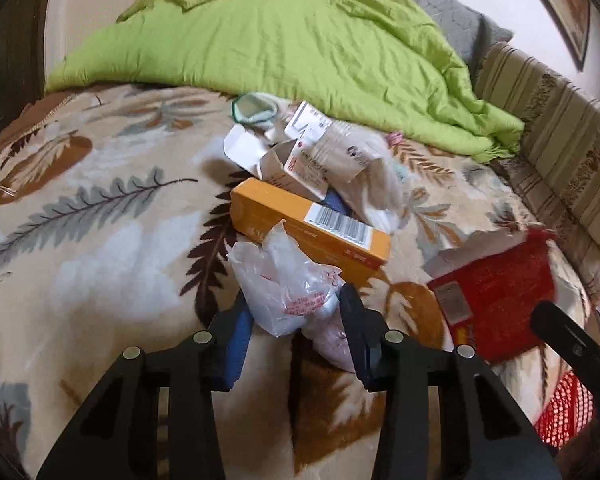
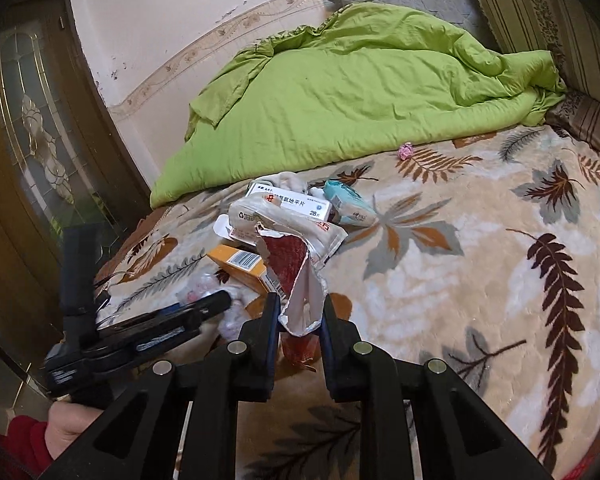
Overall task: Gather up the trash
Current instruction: 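Grasp the red-and-white wrapper with the right tool while the left tool grasps a white plastic bag, then carry both items over the red basket and open both tools to drop them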
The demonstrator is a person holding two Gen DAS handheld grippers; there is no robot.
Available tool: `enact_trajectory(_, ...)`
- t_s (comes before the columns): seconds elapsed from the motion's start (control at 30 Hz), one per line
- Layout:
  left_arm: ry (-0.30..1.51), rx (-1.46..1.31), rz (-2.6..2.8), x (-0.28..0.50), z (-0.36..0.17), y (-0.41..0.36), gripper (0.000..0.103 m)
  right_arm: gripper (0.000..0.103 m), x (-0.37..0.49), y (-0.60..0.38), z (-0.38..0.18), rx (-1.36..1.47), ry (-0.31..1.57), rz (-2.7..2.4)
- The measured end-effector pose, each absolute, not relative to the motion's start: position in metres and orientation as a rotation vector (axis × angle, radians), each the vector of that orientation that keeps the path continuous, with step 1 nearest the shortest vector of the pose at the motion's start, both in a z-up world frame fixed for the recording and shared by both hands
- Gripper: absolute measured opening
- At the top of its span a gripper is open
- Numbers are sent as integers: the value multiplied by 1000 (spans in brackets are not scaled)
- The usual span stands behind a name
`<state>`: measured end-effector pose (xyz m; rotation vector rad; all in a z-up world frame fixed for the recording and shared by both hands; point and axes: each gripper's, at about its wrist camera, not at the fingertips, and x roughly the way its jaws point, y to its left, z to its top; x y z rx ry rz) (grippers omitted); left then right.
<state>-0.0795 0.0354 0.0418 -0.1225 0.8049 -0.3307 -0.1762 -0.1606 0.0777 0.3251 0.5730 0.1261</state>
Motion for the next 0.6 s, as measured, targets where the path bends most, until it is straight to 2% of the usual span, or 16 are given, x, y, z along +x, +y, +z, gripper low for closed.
enact_trajectory(0.2, 718, -127, -340, -95, 57, 43, 41, 20, -177, -162, 78, 340, 566, 128)
enact_trajectory(0.33, 635, -14, -315, -110, 63, 31, 41, 20, -177, -163, 79, 348, 559, 123)
enact_trajectory(0.6, 650, 41, -486, -143, 72, 0, 41, 20, -205, -178, 91, 386, 523, 113)
